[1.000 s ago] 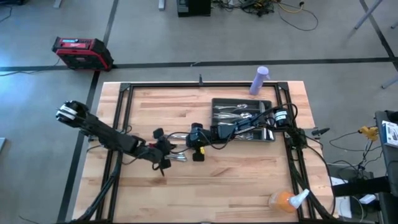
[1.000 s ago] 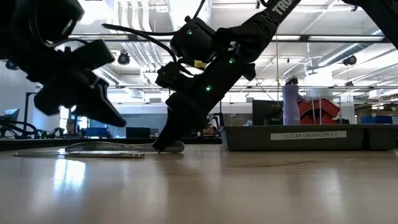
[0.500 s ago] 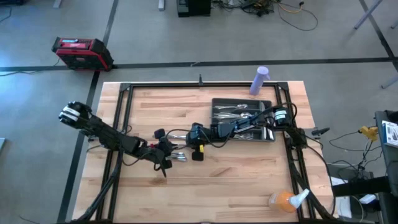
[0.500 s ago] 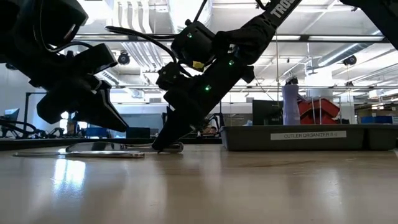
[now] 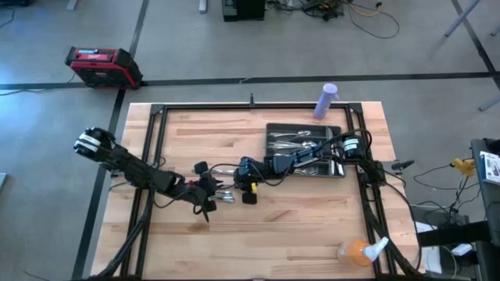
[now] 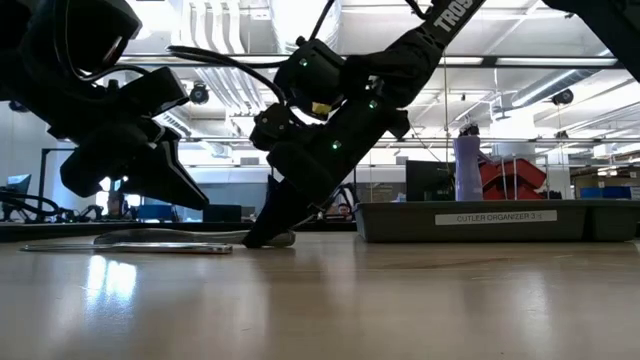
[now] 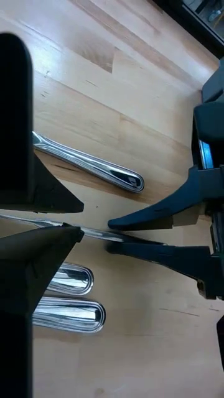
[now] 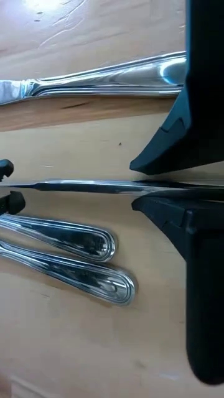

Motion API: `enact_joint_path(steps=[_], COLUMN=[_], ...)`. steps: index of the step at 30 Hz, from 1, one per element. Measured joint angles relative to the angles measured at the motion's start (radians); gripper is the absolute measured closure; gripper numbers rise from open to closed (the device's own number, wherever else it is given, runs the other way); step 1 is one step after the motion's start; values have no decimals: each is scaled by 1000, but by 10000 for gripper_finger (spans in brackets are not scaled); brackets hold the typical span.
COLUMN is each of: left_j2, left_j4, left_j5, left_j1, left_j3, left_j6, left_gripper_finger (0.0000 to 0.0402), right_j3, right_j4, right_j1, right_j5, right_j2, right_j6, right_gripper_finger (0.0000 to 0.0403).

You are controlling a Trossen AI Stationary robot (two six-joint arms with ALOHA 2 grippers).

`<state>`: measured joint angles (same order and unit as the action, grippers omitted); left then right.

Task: Sort silverware
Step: Put the silver knife into the gray silverware tray

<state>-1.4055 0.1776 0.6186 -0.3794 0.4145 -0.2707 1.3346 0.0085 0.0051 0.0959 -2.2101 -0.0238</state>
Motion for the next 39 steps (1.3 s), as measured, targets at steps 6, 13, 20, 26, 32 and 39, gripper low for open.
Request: enact_joint_path(steps=[6, 13, 20, 26, 32, 39], left_j2=[1, 115, 391, 510, 491, 419], left_j4=[3, -124, -347, -373, -373, -369], left_j5=[10, 50, 128, 135, 169, 237], left_j1=[0, 0, 0, 0, 0, 4], left_j3=[0, 0, 1, -14, -31, -40], left_j6=[0, 7, -18, 5, 12, 11], left_gripper_finger=[370, 370, 370, 370, 370, 370], right_j3=[0, -5, -22, -54, -119, -286], right_j4=[-3, -60, -331, -550, -1115, -1360], right_j1=[-1, 4, 28, 28, 43, 133], right_j5=[-5, -21, -280, -466, -657, -553], right_j2=[1, 73, 260, 448, 637, 837], right_j6=[3, 128, 271, 481, 1038, 1614], right_gripper_finger=[392, 399, 401, 402, 402, 402])
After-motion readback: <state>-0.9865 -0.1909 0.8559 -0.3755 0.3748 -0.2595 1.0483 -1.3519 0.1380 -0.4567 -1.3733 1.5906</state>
